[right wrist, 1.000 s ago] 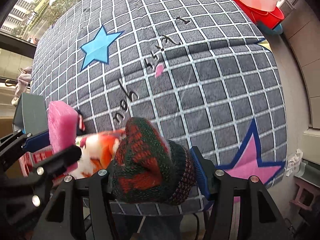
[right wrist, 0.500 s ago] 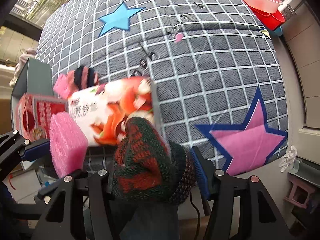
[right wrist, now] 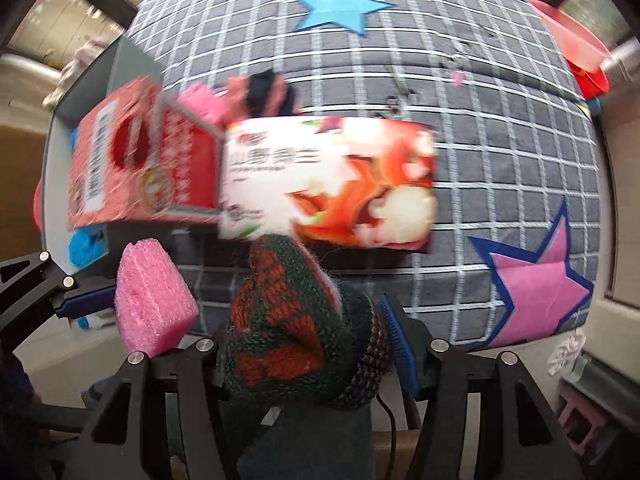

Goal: Organize soft objects
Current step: 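Carry the pink sponge and knit hat with both tools over the white box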

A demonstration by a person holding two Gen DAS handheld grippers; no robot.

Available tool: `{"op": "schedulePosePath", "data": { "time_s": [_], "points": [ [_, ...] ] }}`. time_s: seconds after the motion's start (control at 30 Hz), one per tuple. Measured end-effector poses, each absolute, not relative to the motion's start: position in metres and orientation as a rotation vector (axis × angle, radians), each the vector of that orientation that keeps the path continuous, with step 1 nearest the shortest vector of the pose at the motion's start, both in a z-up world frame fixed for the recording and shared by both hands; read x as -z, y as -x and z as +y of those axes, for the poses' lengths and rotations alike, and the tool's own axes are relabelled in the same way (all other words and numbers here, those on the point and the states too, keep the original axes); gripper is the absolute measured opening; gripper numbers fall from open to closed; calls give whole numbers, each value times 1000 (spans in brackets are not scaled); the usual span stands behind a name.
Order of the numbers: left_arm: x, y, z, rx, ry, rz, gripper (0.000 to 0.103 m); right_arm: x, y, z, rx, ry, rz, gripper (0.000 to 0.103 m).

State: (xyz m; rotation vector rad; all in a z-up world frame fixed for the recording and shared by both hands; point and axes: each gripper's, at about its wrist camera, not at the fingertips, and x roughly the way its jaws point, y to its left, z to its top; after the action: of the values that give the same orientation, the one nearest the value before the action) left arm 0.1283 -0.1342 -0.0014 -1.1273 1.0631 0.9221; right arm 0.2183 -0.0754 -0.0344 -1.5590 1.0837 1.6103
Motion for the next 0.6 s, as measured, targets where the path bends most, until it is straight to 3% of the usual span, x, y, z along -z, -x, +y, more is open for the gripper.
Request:
{"op": "schedulePosePath", "data": {
  "time_s": [0.6],
  "points": [
    [-18,-21,-208,-1173,1279,902,46,26,-116,-141,-1924,1812,981,60]
  ]
}}
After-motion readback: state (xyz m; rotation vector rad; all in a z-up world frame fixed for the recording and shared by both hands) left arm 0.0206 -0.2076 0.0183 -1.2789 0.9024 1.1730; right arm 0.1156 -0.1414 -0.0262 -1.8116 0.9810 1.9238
